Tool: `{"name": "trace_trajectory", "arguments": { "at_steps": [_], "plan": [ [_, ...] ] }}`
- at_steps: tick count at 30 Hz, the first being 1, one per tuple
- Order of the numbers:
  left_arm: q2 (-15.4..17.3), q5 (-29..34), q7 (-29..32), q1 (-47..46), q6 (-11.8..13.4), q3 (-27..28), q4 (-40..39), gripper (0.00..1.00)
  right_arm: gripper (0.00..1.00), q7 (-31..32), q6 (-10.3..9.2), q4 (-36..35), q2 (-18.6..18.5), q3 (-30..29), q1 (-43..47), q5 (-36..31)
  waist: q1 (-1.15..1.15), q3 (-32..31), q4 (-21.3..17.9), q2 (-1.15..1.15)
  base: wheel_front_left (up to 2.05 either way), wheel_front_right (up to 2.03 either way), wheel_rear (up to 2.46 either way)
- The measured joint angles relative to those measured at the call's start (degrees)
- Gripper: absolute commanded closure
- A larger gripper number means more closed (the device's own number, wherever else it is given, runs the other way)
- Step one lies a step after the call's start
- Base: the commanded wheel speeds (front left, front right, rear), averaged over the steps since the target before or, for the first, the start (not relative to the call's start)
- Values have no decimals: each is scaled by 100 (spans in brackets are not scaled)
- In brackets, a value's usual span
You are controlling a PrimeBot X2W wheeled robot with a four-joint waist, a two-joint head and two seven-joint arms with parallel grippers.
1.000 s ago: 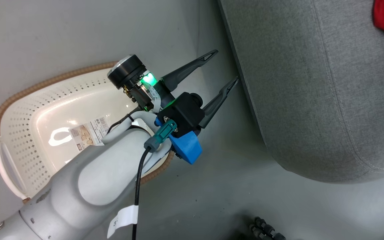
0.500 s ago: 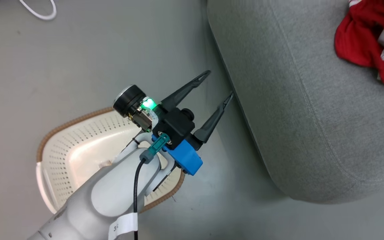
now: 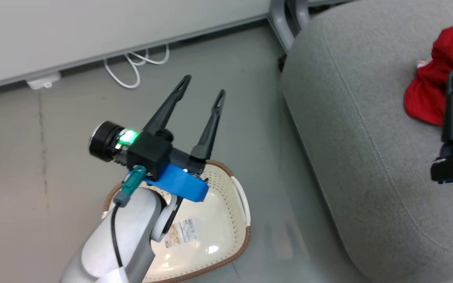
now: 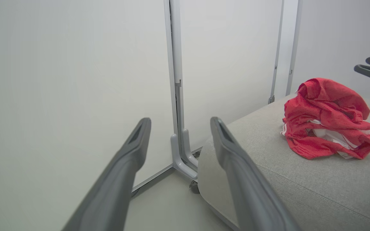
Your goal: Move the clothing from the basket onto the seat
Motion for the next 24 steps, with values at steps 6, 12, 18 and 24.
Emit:
{"name": "trace_trajectory", "arguments": {
  "at_steps": [6, 12, 18, 24],
  "plan": [
    [-148, 223, 0, 496, -75, 859, -58, 0, 0, 0, -1, 24, 130, 516, 140, 27, 0, -424, 379, 0, 0, 0, 0],
    [-294, 420, -1, 917, -224, 1457, -45, 0, 0, 0, -1, 98, 243, 853, 299, 81, 0, -760, 653, 0, 0, 0, 0],
    [-435, 631, -1, 1408, -360, 2025, -40, 0, 0, 0, -1, 168, 408, 1043, 544, 183, 0, -1140, 914, 0, 0, 0, 0],
    [-571, 802, -1, 1907, -461, 2505, -99, 0, 0, 0, -1, 231, 526, 1100, 893, 272, -1, -1446, 1065, 0, 0, 0, 0]
  ]
}}
